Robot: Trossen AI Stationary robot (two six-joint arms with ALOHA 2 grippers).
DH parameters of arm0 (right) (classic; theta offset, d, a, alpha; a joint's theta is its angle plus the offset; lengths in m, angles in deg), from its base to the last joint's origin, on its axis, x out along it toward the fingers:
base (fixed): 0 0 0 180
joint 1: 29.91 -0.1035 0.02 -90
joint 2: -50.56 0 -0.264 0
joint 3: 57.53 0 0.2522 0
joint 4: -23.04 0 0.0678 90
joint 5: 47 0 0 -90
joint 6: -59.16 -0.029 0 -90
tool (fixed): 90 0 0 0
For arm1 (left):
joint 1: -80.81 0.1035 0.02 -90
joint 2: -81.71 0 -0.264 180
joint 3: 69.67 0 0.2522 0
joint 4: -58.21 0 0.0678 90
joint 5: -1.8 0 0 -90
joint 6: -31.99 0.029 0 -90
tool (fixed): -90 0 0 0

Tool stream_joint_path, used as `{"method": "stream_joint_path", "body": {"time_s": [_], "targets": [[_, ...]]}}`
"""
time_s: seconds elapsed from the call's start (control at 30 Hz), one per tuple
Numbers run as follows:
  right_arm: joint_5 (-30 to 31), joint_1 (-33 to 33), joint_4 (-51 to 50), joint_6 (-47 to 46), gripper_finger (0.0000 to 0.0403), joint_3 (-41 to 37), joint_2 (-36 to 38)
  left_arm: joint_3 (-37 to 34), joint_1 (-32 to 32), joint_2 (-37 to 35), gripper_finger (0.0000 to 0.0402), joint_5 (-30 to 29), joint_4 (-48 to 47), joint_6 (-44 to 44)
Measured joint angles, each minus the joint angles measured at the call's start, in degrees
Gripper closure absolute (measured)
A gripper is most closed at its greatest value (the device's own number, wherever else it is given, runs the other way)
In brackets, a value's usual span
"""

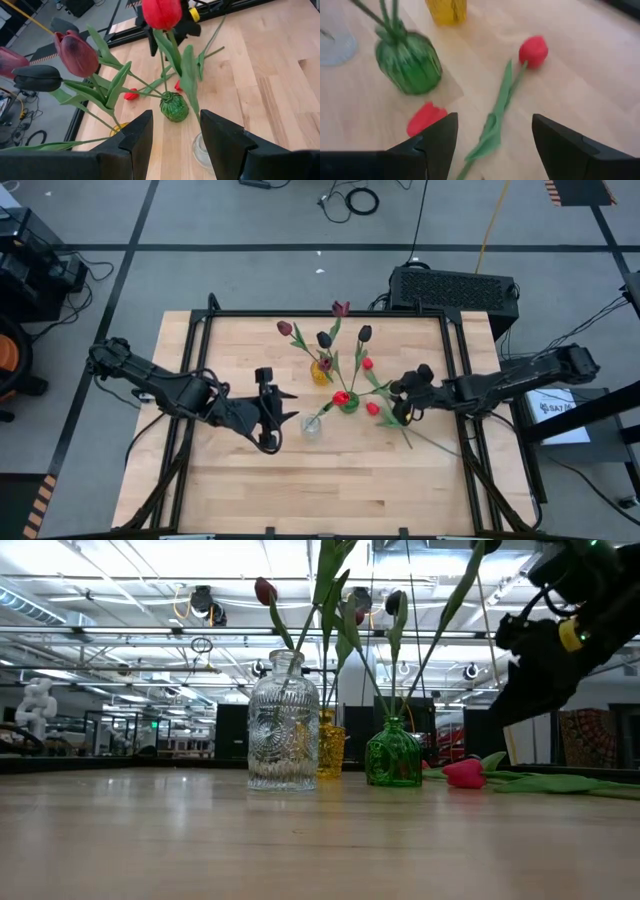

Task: Sort flowers into vase by color
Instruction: Put the top orange flower in the transparent flower vase

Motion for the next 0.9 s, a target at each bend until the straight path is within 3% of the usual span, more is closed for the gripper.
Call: {"method": "stream_joint_path", "body": {"time_s": [0.23, 0.4, 0.73, 0.9], "targets": [[-5.7, 0.7, -0.2, -2.7, 0.0156, 0.0, -5.8, 0.0, 1.0, 0.0, 0.0231, 0.0, -0.1, -1.1], [-5.8, 0.7, 0.1, -4.0, 0.0164, 0.0, -7.7, 0.0, 1.0, 0.0, 0.0231, 0.0, -0.3, -1.1], [-5.2, 0.7, 1.1, -7.4, 0.0226, 0.0, -14.2, 0.0, 1.0, 0.0, 0.0231, 0.0, -1.0, -1.2], [-5.0, 0.9, 7.0, -5.5, 0.0234, 0.0, -18.0, 0.0, 1.0, 0.0, 0.0231, 0.0, -1.0, -1.2]]}}
